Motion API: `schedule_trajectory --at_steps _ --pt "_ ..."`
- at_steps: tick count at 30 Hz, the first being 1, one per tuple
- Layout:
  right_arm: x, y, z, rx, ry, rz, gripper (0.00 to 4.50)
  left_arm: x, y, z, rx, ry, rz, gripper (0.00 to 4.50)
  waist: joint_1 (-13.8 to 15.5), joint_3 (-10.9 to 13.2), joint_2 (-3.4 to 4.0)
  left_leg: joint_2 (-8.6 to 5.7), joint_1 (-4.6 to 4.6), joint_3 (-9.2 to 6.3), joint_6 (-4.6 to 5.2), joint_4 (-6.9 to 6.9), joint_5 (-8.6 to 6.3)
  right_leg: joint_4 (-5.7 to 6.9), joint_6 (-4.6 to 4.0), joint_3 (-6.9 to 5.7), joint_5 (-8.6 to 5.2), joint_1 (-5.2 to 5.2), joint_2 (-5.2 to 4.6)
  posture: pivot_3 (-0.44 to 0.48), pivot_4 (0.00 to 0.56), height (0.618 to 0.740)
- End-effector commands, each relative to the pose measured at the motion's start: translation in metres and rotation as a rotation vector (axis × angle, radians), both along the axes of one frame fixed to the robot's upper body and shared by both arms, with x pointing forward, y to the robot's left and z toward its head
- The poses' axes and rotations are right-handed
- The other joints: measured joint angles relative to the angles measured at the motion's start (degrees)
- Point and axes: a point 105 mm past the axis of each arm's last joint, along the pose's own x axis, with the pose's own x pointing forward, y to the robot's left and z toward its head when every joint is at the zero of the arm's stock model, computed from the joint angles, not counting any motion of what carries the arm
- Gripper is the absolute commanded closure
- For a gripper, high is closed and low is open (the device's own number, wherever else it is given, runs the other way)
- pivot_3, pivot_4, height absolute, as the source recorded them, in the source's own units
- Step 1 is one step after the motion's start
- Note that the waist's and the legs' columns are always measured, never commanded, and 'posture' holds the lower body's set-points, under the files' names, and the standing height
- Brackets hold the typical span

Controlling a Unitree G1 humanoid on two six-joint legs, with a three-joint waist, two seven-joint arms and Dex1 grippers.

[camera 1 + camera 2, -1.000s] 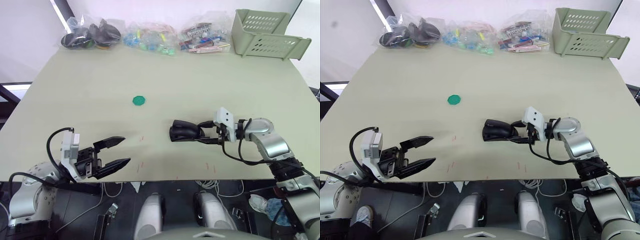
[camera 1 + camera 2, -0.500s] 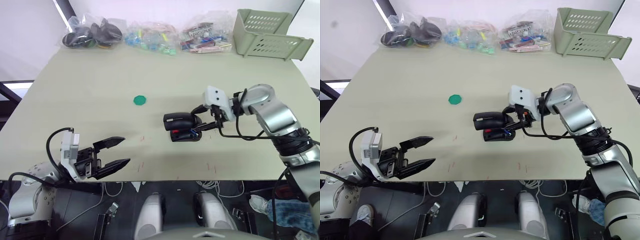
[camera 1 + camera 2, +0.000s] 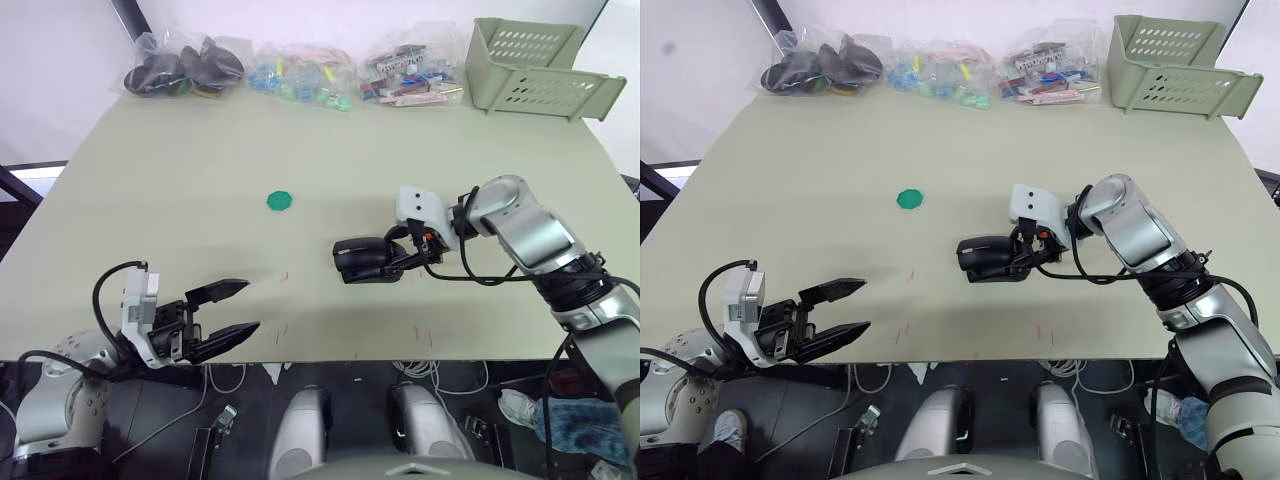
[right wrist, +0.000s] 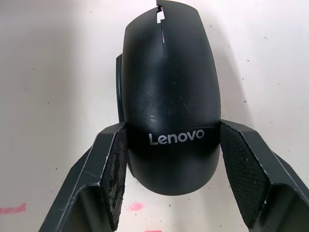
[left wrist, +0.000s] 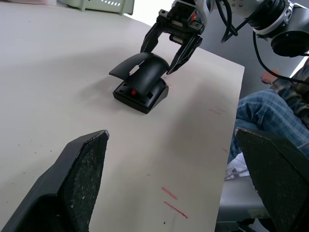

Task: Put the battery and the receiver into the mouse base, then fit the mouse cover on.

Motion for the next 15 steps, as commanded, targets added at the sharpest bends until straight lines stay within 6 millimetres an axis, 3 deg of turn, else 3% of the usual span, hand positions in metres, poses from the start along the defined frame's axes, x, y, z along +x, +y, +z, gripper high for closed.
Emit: schedule_trajectory --at_steps 1,15 --pt "-0.0007 -0.0024 0.0048 -0.014 -0.026 -0.002 2.16 0.0003 -0.0015 0.0093 0.019 -0.049 -0.015 0.0 0.0 0.0 0.0 0.0 0.0 0.0 0.0 0.0 0.0 0.0 0.0 0.0 0.0 0.0 0.0 0.0 0.15 0.74" --pt "-0.0014 -0.0103 -0.0029 -0.037 0.011 -0.018 2.16 -0.0003 -0.0024 0.0091 0.008 -0.059 -0.008 0.0 -0.02 0.0 0.0 0.0 0.0 0.0 0.0 0.0 0.0 0.0 0.0 0.0 0.0 0.0 0.01 0.0 0.15 0.74"
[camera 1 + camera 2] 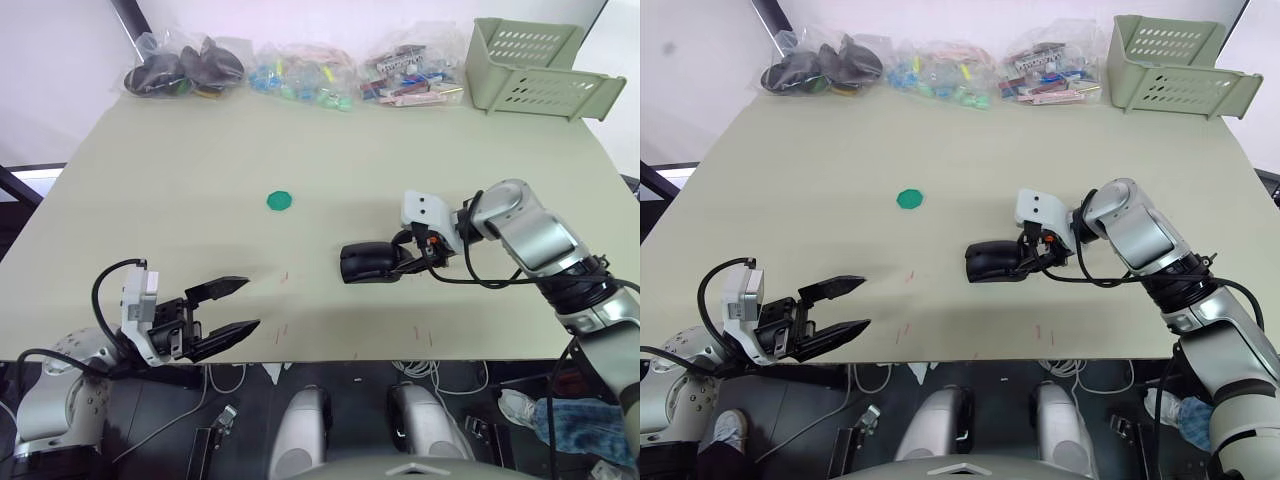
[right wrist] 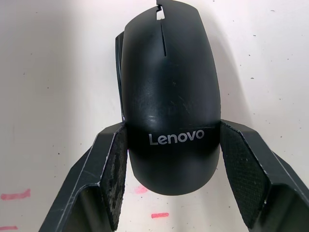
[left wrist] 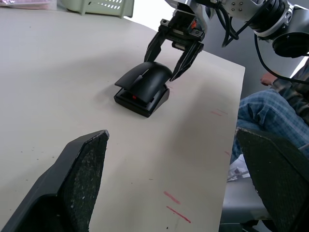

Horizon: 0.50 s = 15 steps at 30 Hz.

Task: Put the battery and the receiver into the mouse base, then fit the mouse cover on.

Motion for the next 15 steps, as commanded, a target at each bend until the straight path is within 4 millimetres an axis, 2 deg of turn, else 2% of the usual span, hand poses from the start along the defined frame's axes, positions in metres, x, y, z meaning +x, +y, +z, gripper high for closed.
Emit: schedule_trajectory --at_steps 1,15 --pt "-0.0011 -0.0014 0.0036 -0.009 -0.014 0.012 2.16 -0.0019 -0.0019 0.0066 0.007 -0.043 -0.005 0.0 0.0 0.0 0.0 0.0 0.0 0.0 0.0 0.0 0.0 0.0 0.0 0.0 0.0 0.0 0.0 0.0 0.15 0.74" --pt "0.0033 0.0018 -0.0012 -0.03 0.002 0.029 2.16 -0.0045 -0.0033 0.0041 -0.002 -0.043 0.011 0.0 0.0 0.0 0.0 0.0 0.0 0.0 0.0 0.01 0.0 0.0 0.0 0.0 0.0 0.01 0.0 0.0 0.15 0.74"
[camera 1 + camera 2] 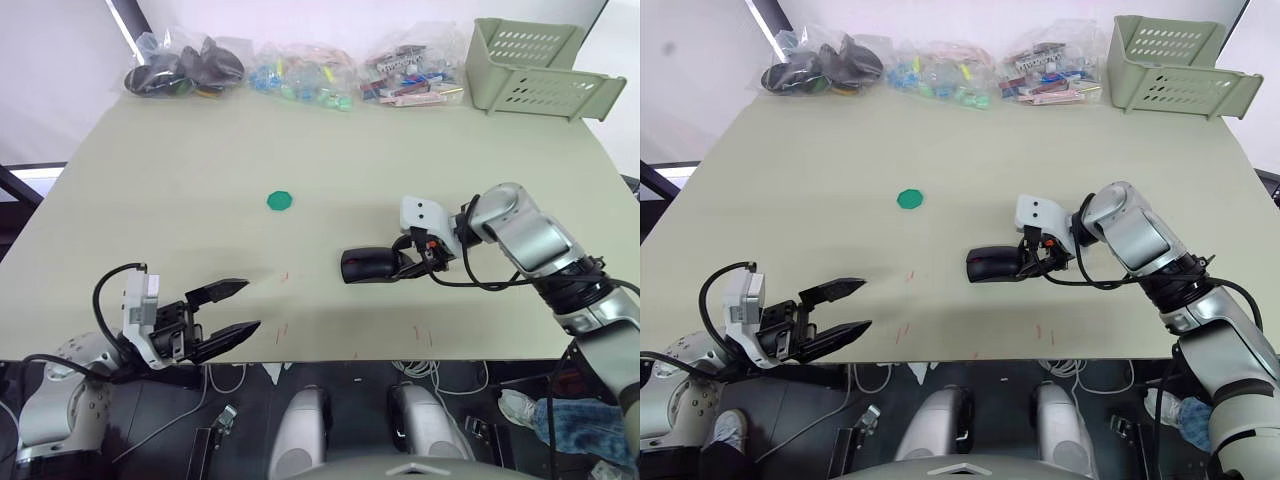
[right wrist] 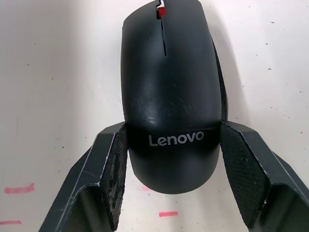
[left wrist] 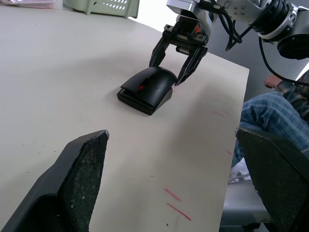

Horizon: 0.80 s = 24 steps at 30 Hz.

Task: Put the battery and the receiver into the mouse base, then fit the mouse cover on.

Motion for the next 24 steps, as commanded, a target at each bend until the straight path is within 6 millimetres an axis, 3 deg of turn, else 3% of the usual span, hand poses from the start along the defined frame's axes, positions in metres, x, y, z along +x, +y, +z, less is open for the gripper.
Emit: schedule_trajectory --at_steps 1,24 --pt "0.0031 0.0033 0.0077 -0.007 -0.031 0.018 2.16 -0.0025 -0.0024 0.0076 0.007 -0.046 -0.007 0.0 -0.02 0.0 0.0 0.0 0.0 0.0 0.0 0.0 0.0 0.0 0.0 0.0 0.0 0.0 0.0 0.0 0.15 0.74" --pt "0.0077 0.0112 0.0108 -0.025 -0.029 0.033 2.16 -0.004 -0.0049 0.0041 0.004 -0.044 -0.003 0.0 -0.11 0.0 0.0 0.02 0.03 -0.01 0.0 0.0 0.0 0.02 0.0 0.0 0.0 0.0 0.03 0.0 0.15 0.74"
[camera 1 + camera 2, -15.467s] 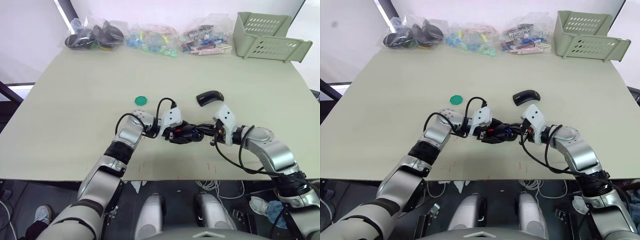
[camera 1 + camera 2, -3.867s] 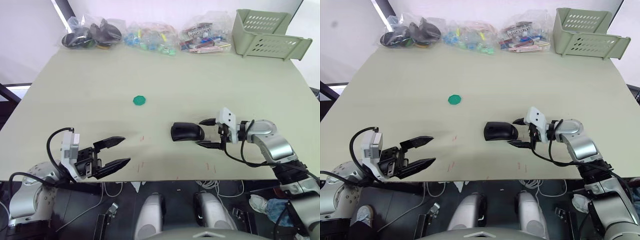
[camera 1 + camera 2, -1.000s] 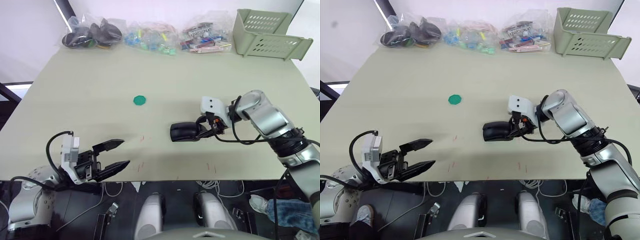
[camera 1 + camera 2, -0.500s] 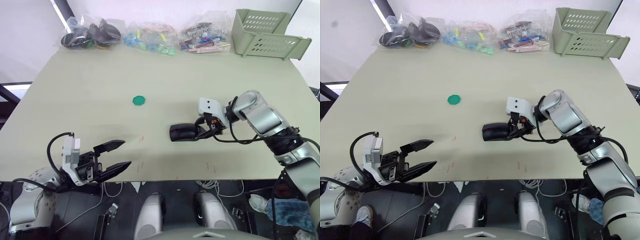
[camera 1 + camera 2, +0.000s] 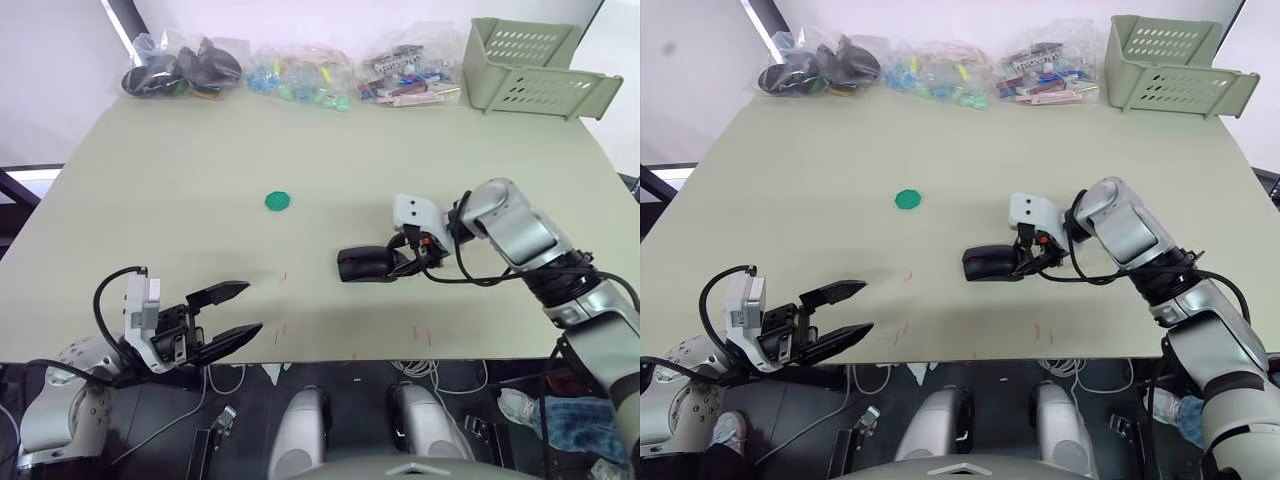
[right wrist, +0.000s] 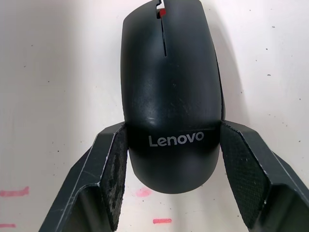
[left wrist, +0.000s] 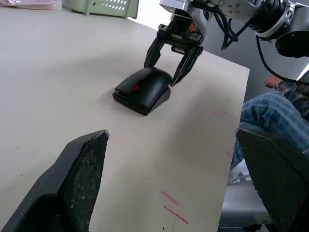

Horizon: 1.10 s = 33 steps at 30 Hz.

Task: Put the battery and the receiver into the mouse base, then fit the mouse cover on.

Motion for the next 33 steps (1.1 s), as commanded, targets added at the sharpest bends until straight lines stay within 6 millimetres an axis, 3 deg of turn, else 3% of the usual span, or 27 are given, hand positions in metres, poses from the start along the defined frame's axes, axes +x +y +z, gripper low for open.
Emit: schedule_trajectory --at_steps 1,33 --pt "0.0024 0.0035 0.0092 -0.003 -0.03 0.013 2.16 -0.0011 -0.0037 0.006 0.006 -0.039 -0.016 0.0 0.0 0.0 0.0 0.0 0.0 0.0 0.0 0.0 0.0 0.0 0.0 0.0 0.0 0.0 0.0 0.0 0.15 0.74" --pt "0.0043 0.0072 0.0133 0.028 -0.046 0.007 2.16 0.0019 -0.0049 0.0051 0.004 -0.043 -0.013 0.0 -0.07 0.0 0.0 0.03 0.02 0.0 0.0 0.0 0.0 0.01 -0.01 0.0 0.0 0.0 0.04 0.0 0.15 0.74"
